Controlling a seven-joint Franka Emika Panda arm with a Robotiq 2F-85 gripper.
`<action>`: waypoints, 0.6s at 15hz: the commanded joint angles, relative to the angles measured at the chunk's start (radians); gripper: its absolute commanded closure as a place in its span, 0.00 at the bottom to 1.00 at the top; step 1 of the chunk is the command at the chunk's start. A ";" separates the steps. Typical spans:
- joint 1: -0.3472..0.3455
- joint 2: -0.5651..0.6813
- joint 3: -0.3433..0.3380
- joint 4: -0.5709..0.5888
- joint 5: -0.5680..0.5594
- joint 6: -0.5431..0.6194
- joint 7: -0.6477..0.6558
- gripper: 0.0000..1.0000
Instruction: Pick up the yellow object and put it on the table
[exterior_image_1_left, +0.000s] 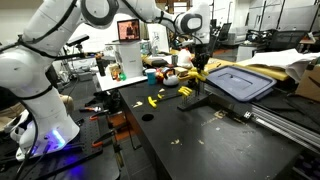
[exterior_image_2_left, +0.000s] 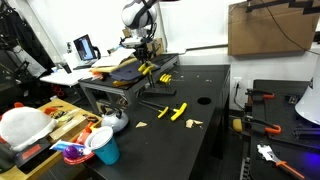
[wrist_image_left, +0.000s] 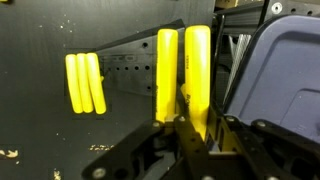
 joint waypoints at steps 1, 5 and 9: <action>-0.005 -0.034 0.001 -0.012 0.039 0.010 0.103 0.94; -0.001 -0.035 -0.001 -0.023 0.035 0.039 0.201 0.94; -0.015 -0.033 0.017 -0.010 0.004 0.003 0.096 0.94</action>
